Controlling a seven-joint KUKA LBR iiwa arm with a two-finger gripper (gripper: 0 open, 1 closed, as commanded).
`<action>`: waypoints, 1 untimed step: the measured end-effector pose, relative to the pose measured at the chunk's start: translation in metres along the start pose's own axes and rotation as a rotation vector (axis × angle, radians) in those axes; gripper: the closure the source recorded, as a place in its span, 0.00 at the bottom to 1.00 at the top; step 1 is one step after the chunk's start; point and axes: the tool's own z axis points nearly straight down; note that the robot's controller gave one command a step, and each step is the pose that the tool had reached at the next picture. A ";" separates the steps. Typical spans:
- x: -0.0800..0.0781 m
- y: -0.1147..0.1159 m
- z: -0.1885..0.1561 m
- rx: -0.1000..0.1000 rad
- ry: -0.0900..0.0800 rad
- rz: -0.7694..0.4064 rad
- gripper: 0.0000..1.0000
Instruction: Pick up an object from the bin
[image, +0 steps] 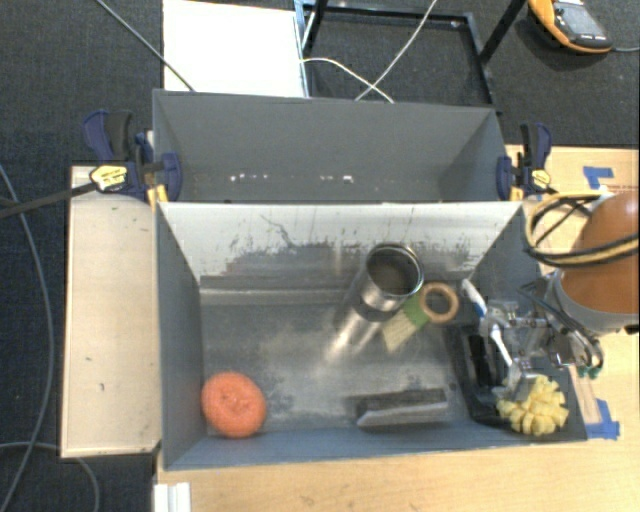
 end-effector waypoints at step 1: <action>0.000 0.000 0.000 0.000 0.000 -0.001 0.00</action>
Offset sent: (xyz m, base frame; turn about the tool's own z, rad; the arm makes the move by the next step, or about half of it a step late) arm 0.0009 0.0098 -0.0123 0.0574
